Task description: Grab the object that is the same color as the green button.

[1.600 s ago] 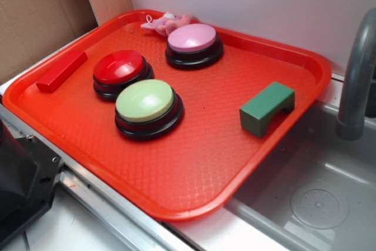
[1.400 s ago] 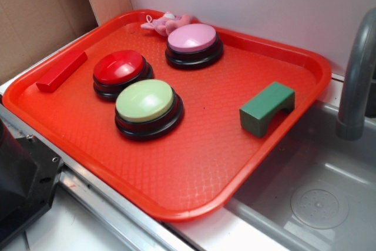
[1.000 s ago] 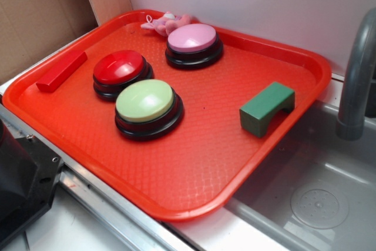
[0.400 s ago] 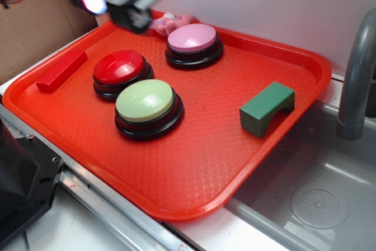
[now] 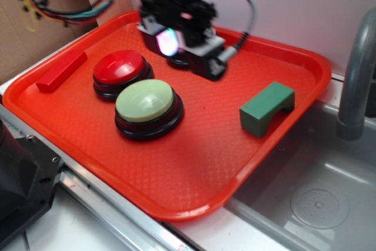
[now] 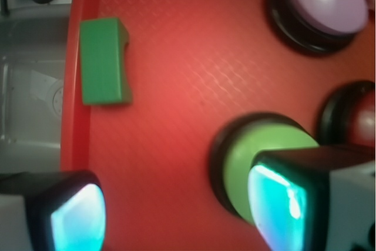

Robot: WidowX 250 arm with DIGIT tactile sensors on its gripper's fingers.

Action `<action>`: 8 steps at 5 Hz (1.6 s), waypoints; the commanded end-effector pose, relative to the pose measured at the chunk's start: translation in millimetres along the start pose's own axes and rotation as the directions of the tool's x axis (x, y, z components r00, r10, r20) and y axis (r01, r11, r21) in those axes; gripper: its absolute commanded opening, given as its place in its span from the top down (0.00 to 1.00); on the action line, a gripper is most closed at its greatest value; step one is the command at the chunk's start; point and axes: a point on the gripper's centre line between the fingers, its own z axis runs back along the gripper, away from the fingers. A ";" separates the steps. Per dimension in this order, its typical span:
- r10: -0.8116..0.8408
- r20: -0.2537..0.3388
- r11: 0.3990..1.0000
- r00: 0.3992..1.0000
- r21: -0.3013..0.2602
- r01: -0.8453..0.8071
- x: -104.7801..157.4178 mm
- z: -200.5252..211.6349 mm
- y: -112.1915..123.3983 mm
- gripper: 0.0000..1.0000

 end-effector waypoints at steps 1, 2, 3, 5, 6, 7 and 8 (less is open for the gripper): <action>0.019 0.008 0.999 1.000 -0.031 -0.019 26.6 -28.4 -28.5 0.00; 0.020 -0.009 0.999 1.000 -0.046 -0.020 31.0 -43.7 -39.0 0.00; -0.001 -0.035 0.999 0.999 -0.046 -0.001 38.4 -55.2 -42.9 0.00; 0.031 -0.043 0.999 0.999 -0.043 -0.033 36.2 -64.1 -47.2 0.00; 0.048 -0.042 0.998 0.998 -0.043 -0.049 38.4 -67.5 -43.2 0.68; 0.060 -0.044 0.997 0.997 -0.042 -0.062 41.0 -69.2 -39.8 0.77; 0.073 -0.050 0.996 0.996 -0.046 -0.076 42.8 -67.6 -32.7 0.79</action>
